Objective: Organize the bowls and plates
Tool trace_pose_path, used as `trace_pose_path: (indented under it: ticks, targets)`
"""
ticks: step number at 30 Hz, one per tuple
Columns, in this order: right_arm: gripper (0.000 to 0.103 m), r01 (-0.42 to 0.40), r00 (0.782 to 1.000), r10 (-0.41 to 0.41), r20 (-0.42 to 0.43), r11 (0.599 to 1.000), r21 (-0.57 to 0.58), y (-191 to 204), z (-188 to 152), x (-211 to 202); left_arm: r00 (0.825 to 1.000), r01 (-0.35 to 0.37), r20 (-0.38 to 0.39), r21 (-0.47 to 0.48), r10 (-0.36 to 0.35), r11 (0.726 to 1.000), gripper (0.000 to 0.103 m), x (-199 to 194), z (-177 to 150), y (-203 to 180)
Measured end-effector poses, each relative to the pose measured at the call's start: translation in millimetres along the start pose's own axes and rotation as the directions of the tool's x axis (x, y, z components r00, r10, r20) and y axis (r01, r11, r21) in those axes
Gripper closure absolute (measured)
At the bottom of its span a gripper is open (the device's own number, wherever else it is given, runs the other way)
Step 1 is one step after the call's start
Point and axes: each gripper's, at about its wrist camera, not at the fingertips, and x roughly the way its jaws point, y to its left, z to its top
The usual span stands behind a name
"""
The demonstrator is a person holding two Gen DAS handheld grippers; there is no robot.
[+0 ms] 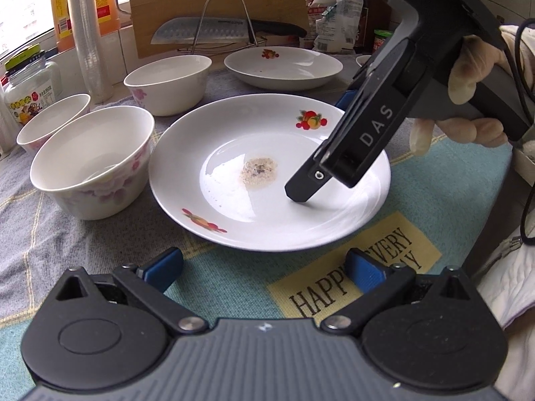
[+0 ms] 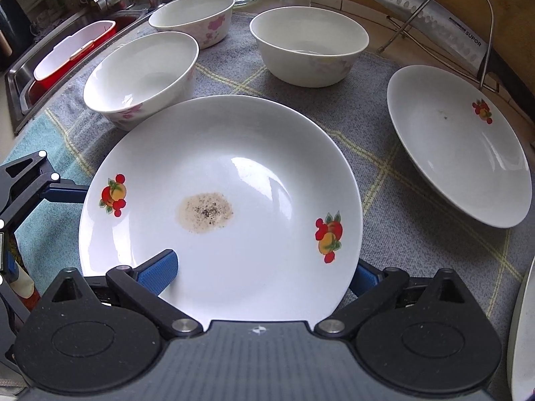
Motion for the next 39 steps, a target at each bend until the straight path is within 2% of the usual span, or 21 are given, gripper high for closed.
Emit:
trace_pose_path:
  ticks: [6,15,28,39]
  targets:
    - [0.000,-0.066,0.997,0.065,0.033,0.996,0.060,-11,4,-2,1.000,0.023,0.015,0.026,-0.023,0.999,0.000,1,-1,2]
    - [0.000,-0.211,0.977,0.204,0.061,0.968,0.134,-37,12,-2,0.998,0.052,0.023,0.064,-0.054,0.997,0.000,3,-1,7]
    - [0.000,-0.295,0.956,0.291,0.048,0.948,0.122,-54,27,3,0.997,0.072,0.013,0.099,-0.073,0.993,0.000,7,5,12]
    - [0.000,-0.333,0.943,0.332,0.030,0.936,0.118,-58,36,7,0.994,0.105,0.014,0.124,-0.108,0.987,0.000,11,9,17]
